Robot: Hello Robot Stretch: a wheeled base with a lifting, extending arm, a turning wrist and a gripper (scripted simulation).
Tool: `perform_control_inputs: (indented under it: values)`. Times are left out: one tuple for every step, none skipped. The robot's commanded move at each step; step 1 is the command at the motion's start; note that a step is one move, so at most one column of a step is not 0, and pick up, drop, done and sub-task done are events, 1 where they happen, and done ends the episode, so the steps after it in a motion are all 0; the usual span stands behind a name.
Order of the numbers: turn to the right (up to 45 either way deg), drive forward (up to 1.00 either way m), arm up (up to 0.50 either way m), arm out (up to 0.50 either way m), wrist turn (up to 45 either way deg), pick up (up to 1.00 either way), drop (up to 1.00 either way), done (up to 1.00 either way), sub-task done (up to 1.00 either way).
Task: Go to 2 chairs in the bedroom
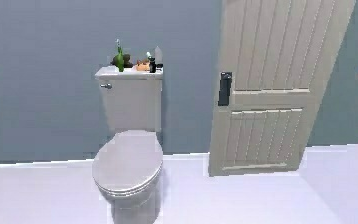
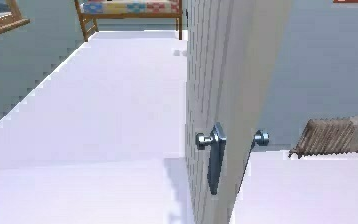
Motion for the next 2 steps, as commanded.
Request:
perform_control_inputs:
  values:
    - [18.0,0.00,0.00,0.00,0.0,0.00,0.00,0.00,0.00]
    - [3.0,0.00,0.00,0.00,0.0,0.00,0.00,0.00,0.00]
